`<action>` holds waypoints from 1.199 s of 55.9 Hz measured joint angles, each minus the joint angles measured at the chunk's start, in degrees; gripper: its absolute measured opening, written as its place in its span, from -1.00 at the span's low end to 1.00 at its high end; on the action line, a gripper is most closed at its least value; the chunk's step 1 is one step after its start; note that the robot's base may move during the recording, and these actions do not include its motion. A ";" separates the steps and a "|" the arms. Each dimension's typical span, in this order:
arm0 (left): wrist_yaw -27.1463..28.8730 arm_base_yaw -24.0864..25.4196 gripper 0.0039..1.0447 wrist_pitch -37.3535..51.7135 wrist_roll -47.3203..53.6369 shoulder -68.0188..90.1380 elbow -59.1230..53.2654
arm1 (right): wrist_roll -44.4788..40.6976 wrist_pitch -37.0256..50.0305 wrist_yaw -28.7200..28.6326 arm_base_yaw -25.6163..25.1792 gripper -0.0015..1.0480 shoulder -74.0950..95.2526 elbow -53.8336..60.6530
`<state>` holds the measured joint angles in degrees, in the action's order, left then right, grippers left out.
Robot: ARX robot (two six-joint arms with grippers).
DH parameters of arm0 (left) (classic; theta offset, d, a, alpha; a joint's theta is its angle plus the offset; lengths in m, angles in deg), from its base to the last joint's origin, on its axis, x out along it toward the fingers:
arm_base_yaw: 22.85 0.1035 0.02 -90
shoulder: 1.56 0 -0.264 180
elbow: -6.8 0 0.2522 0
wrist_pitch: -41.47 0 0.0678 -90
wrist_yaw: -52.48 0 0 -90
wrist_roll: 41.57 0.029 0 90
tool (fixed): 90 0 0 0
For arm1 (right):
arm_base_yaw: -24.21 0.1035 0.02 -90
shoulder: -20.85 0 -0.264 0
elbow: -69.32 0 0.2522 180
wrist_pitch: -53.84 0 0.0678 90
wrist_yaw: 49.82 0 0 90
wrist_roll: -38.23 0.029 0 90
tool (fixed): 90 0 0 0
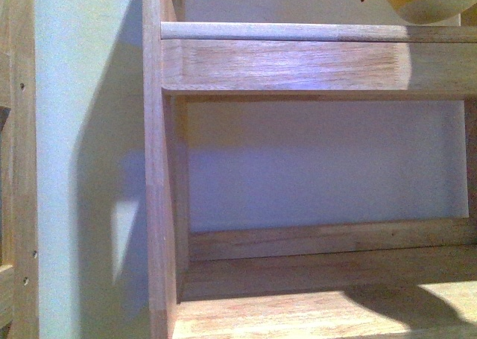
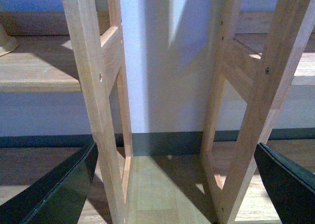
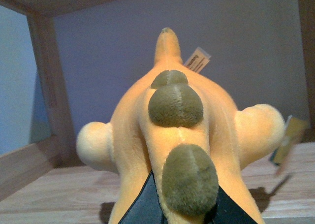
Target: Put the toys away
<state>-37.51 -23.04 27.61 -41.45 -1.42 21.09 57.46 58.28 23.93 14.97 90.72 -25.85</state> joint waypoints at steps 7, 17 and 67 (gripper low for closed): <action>0.00 0.00 0.88 0.00 0.00 0.00 0.00 | 1.01 -1.38 -0.11 1.73 -0.88 4.42 -4.92; 0.00 0.00 0.88 0.00 0.00 0.00 0.00 | 2.67 -4.20 0.37 5.92 -0.88 11.13 -12.50; 0.00 0.00 0.88 0.00 0.00 0.00 0.00 | 9.25 -12.28 7.69 25.55 -0.88 34.36 -41.92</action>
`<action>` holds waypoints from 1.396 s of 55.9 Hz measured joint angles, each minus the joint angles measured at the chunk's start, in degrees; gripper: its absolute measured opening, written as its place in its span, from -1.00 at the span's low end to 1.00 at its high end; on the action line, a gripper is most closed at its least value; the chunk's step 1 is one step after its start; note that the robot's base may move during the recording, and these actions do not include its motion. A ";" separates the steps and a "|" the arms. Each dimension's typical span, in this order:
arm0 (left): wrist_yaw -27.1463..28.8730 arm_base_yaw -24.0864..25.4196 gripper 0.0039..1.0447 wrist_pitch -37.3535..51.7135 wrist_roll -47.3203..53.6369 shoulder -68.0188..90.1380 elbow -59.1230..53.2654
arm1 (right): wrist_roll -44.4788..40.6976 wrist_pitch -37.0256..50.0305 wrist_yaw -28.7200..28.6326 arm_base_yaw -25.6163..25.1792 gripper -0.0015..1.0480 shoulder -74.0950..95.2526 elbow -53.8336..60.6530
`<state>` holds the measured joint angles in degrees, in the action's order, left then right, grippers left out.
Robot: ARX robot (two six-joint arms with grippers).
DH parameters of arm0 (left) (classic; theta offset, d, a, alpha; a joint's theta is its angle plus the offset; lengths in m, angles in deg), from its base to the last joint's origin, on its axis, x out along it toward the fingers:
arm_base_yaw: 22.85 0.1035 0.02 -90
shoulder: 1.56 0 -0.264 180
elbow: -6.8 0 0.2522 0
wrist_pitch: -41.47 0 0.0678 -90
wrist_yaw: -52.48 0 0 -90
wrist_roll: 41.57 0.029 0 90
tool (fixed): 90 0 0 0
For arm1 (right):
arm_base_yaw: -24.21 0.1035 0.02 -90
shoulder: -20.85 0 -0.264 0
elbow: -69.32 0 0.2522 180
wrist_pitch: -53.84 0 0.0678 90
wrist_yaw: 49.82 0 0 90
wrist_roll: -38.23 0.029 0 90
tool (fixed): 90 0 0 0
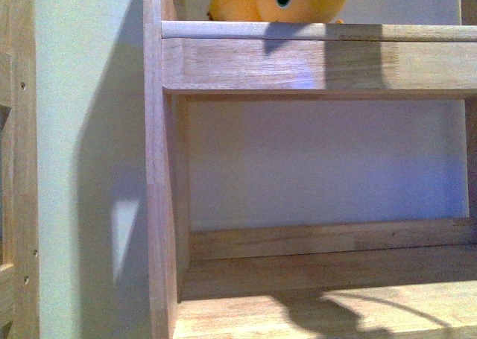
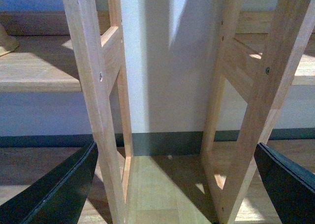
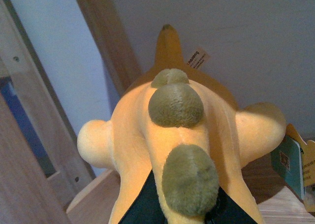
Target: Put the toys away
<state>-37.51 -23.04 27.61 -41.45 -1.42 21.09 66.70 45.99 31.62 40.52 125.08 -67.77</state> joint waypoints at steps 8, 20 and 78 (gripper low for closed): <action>0.00 0.00 0.88 0.00 0.00 0.00 0.00 | 0.52 1.70 0.59 0.72 -0.88 -0.02 1.44; 0.00 0.00 0.88 0.00 0.00 0.02 0.00 | 2.27 2.84 1.29 0.42 -0.88 0.00 3.96; 0.00 0.00 0.88 0.00 0.00 0.02 0.00 | 5.09 -1.53 3.56 1.09 -0.40 6.62 -5.14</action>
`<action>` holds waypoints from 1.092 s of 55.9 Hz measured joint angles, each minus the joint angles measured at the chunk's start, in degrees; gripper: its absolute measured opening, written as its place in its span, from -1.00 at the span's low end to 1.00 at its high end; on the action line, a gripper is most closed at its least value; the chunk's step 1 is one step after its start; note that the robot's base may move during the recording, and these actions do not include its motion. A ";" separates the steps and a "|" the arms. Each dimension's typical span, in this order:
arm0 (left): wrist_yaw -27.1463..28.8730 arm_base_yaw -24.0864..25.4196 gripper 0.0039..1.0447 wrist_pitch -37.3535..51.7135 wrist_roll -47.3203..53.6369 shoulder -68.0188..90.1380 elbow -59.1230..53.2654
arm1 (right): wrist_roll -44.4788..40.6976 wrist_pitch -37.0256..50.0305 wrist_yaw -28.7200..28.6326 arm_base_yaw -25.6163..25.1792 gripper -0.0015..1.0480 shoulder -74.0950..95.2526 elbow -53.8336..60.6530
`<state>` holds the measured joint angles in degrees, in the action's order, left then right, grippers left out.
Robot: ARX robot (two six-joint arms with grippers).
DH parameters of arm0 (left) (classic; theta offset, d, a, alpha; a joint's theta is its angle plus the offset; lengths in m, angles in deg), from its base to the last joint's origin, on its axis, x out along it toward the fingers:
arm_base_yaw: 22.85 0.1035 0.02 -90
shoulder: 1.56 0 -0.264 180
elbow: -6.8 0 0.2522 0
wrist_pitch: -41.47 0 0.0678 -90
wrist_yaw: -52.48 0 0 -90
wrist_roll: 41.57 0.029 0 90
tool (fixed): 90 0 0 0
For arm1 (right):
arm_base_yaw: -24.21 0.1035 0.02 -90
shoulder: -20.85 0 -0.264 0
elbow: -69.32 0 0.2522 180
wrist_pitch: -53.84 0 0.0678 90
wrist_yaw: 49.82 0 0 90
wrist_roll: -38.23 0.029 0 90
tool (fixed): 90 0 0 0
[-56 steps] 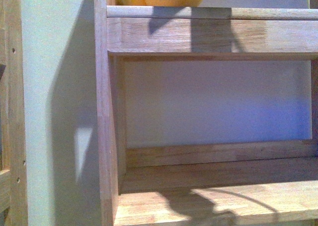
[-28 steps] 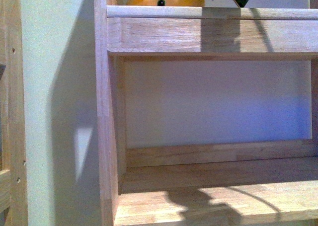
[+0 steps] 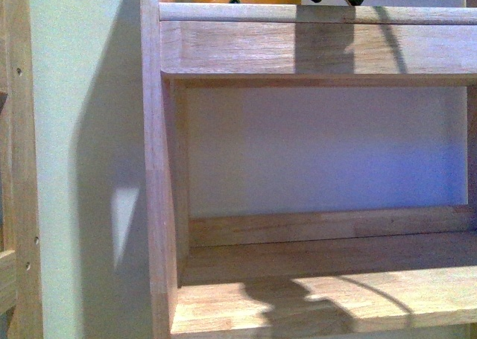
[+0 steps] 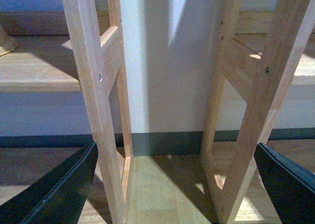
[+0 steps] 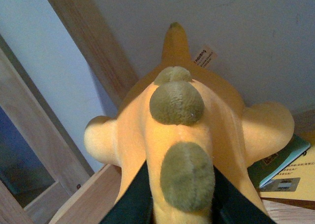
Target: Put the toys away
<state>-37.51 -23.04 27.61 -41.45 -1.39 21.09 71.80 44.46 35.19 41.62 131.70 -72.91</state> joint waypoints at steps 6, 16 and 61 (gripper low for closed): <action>0.00 0.00 0.88 0.00 0.00 -0.02 0.00 | -0.70 -0.90 0.96 0.00 -0.01 -0.72 0.09; 0.00 0.00 0.88 0.00 0.00 -0.02 0.00 | -3.87 -1.53 5.05 0.00 0.46 -3.04 0.92; 0.00 0.00 0.88 0.00 0.00 0.00 0.00 | -28.33 10.32 17.84 -4.66 0.87 -49.92 49.05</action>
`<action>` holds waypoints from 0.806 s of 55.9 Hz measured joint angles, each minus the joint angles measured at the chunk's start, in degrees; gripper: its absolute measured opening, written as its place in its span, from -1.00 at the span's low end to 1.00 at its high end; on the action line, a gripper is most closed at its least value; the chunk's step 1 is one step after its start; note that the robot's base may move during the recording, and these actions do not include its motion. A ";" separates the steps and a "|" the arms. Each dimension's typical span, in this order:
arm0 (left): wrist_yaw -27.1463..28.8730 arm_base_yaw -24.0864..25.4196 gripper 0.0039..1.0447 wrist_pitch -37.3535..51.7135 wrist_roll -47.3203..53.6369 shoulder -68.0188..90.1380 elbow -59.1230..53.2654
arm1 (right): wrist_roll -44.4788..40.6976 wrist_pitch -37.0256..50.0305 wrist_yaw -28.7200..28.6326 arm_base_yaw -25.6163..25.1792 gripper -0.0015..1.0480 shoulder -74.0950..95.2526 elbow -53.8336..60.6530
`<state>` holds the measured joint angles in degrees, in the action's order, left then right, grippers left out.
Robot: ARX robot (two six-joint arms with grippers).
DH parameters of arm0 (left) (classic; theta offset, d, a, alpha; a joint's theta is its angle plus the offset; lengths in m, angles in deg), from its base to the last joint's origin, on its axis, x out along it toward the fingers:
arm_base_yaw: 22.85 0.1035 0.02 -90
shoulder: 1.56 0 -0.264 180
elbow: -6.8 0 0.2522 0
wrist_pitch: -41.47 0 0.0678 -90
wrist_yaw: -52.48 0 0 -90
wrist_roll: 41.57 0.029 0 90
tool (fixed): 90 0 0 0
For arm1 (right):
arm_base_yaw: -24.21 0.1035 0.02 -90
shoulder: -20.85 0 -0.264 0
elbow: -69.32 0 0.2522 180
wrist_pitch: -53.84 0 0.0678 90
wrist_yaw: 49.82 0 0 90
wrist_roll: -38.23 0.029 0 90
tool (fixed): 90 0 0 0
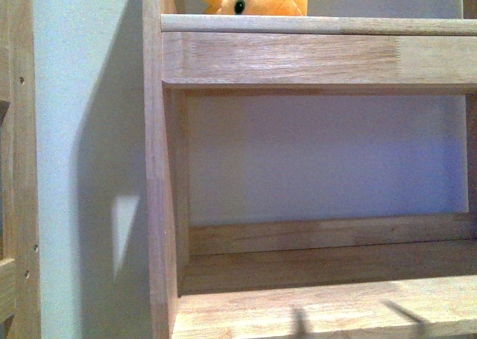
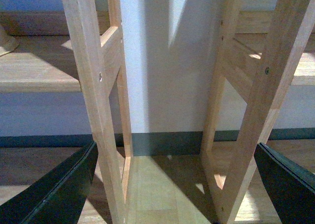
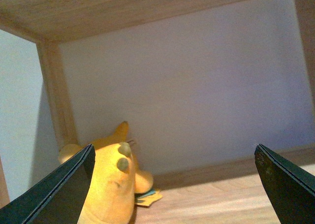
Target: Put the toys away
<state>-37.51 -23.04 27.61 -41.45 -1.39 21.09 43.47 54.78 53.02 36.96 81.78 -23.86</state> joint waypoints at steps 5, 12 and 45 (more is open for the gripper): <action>0.00 0.00 0.88 -0.02 0.00 0.00 0.00 | 0.15 -0.59 -1.18 -3.32 0.87 -7.74 7.15; 0.00 0.00 0.88 0.00 0.00 0.00 0.00 | 3.43 -3.87 -6.58 -13.55 0.87 -20.15 17.73; 0.00 0.00 0.88 0.00 0.00 -0.02 0.00 | 19.76 -10.78 -22.01 -19.61 0.87 -41.68 52.33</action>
<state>-37.51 -23.04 27.61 -41.45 -1.42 21.09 63.23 44.00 31.01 17.35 40.10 28.47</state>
